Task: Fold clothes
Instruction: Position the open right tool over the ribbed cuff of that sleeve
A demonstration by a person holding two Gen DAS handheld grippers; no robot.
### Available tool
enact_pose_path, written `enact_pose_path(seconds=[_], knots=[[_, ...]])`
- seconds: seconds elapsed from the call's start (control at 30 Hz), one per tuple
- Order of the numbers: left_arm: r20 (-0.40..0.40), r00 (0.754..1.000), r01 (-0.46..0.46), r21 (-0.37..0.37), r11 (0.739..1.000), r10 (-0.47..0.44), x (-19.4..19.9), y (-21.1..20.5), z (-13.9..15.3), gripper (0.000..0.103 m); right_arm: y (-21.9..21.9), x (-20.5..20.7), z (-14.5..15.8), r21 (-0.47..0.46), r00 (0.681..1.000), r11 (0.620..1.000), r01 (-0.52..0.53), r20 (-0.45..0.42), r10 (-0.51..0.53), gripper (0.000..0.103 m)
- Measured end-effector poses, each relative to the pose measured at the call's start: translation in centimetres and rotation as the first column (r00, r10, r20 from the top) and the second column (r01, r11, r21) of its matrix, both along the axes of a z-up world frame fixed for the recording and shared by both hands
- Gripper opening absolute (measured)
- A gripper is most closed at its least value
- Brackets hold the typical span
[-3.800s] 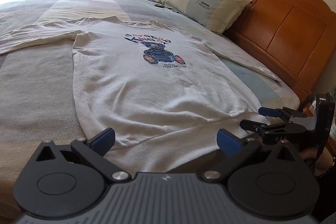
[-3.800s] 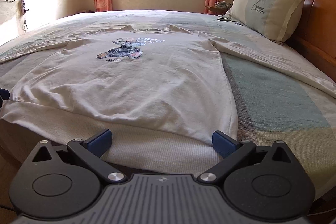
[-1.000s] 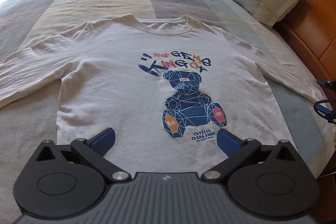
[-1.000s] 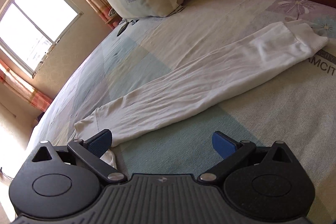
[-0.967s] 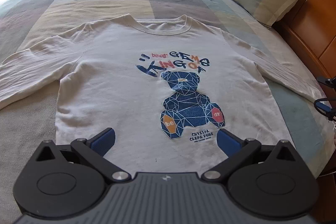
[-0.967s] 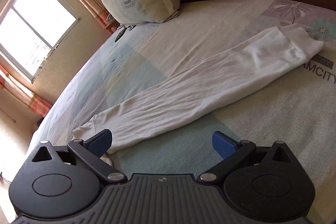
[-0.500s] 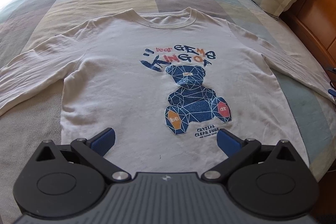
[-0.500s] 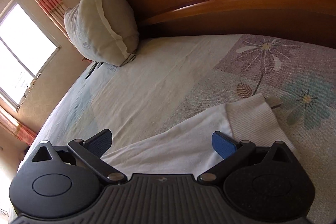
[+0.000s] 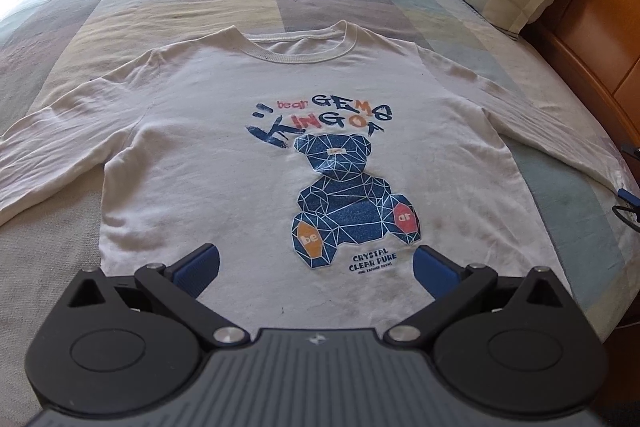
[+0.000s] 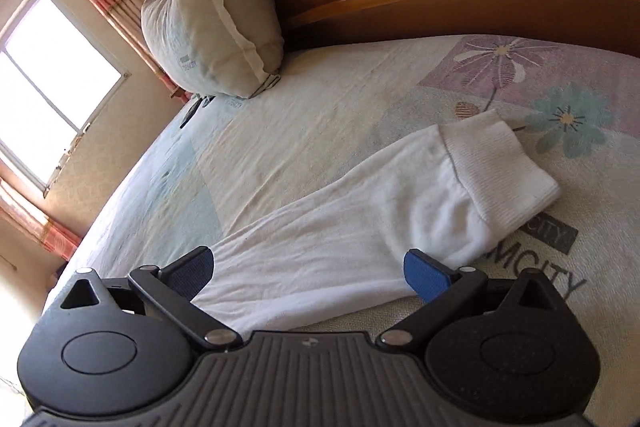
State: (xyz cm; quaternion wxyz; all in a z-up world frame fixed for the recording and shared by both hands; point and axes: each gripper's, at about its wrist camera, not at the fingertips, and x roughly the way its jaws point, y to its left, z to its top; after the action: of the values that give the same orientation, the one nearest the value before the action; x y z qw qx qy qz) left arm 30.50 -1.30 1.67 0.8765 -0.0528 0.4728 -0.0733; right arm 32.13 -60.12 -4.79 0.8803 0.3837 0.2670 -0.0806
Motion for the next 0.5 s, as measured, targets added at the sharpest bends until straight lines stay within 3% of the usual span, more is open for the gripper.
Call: enact_pose_path(seconds=[0.13, 0.3, 0.37, 0.5], knots=[[-0.004, 1.000, -0.023, -0.023, 0.999, 0.023, 0.5, 0.0, 0.0, 0.102, 0.0, -1.6, 1.5, 0.047, 0.998, 0.999, 0.025, 0.050, -0.028, 0.103], [0.014, 0.999, 0.038, -0.007, 0.999, -0.038, 0.3, -1.5, 0.3, 0.102, 2.0, 1.7, 2.5, 0.053, 0.991, 0.995, -0.085, 0.105, 0.079, 0.103], [0.013, 0.998, 0.058, 0.011, 0.998, -0.058, 0.2, -1.8, 0.2, 0.102, 3.1, 3.3, 1.8, 0.051, 0.989, 0.991, -0.121, 0.095, 0.115, 0.103], [-0.014, 1.000, 0.013, 0.025, 1.000, -0.013, 0.3, -0.8, -0.2, 0.102, 4.4, 4.8, -0.8, 0.083, 0.992, 0.988, -0.127, 0.017, 0.126, 0.103]])
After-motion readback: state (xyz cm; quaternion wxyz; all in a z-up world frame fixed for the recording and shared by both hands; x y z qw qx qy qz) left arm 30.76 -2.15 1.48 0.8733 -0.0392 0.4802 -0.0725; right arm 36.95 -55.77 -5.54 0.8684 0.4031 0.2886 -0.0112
